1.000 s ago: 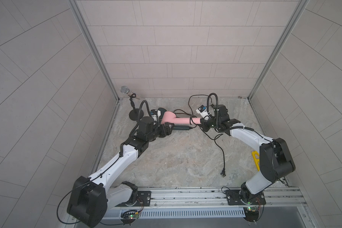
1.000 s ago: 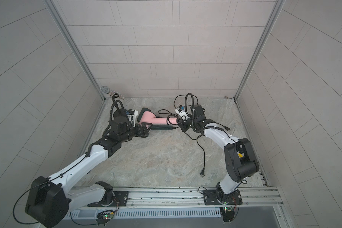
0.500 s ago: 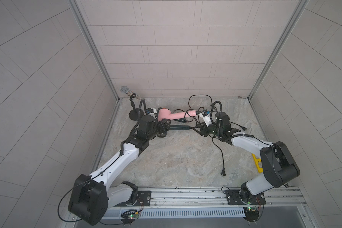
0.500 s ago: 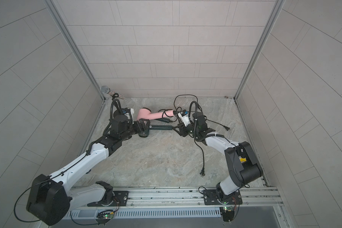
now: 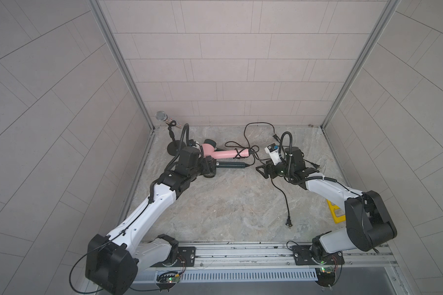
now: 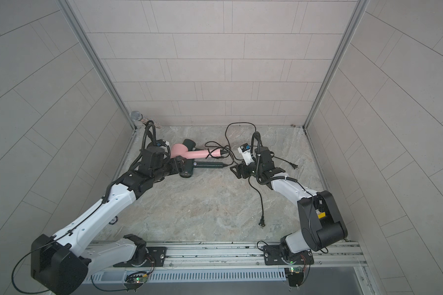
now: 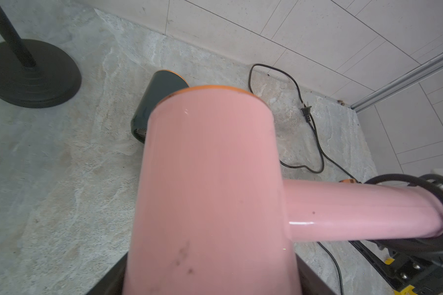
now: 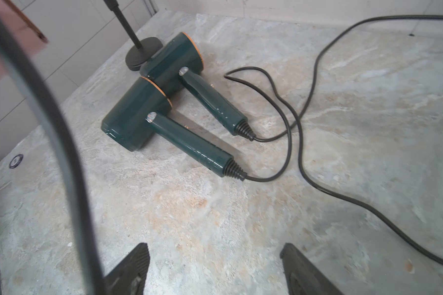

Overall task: Wrap the cord around the hair dryer
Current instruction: Wrap the power cord around the hair dryer.

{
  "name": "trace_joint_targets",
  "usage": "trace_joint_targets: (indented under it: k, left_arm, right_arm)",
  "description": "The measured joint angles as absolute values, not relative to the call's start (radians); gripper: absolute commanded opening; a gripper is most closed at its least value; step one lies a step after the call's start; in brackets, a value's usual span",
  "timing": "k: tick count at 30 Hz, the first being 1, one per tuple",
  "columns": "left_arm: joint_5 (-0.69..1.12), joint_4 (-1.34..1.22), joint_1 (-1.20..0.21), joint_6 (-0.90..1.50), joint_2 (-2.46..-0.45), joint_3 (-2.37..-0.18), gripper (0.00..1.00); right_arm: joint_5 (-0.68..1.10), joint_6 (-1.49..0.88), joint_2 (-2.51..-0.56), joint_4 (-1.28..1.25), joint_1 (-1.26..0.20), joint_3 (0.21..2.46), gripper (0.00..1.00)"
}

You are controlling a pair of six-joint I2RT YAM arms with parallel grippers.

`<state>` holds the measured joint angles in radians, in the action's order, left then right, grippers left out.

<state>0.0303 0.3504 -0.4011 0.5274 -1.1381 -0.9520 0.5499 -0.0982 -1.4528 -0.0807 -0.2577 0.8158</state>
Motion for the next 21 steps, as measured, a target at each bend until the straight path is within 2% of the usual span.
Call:
trace_joint_targets:
  k: [4, 5, 8, 9, 16, 21]
  left_arm:
    - [0.018, 0.388, -0.382, 0.505, -1.129, -0.982, 0.0]
    - [0.019, 0.395, -0.372, 0.503, -1.127, -0.984, 0.0]
    - [0.026, 0.414, -0.347, 0.499, -1.126, -0.984, 0.0]
    - [0.031, 0.419, -0.341, 0.5, -1.126, -0.984, 0.0]
    - [0.173, 0.38, -0.333, 0.516, -1.144, -0.984, 0.0]
    - [0.235, 0.377, -0.334, 0.5, -1.176, -0.984, 0.0]
  right_arm:
    - [0.525, -0.1, -1.451, -0.061, -0.206, 0.794, 0.77]
    - [0.517, -0.101, -1.451, -0.055, -0.196, 0.793, 0.68]
    - [0.515, -0.099, -1.46, -0.055, -0.187, 0.794, 0.24]
    - [0.519, -0.101, -1.467, -0.056, -0.187, 0.797, 0.15]
    - [0.53, -0.144, -1.53, -0.05, -0.197, 0.822, 0.0]
    - [0.459, -0.146, -1.543, 0.05, -0.232, 0.909, 0.0]
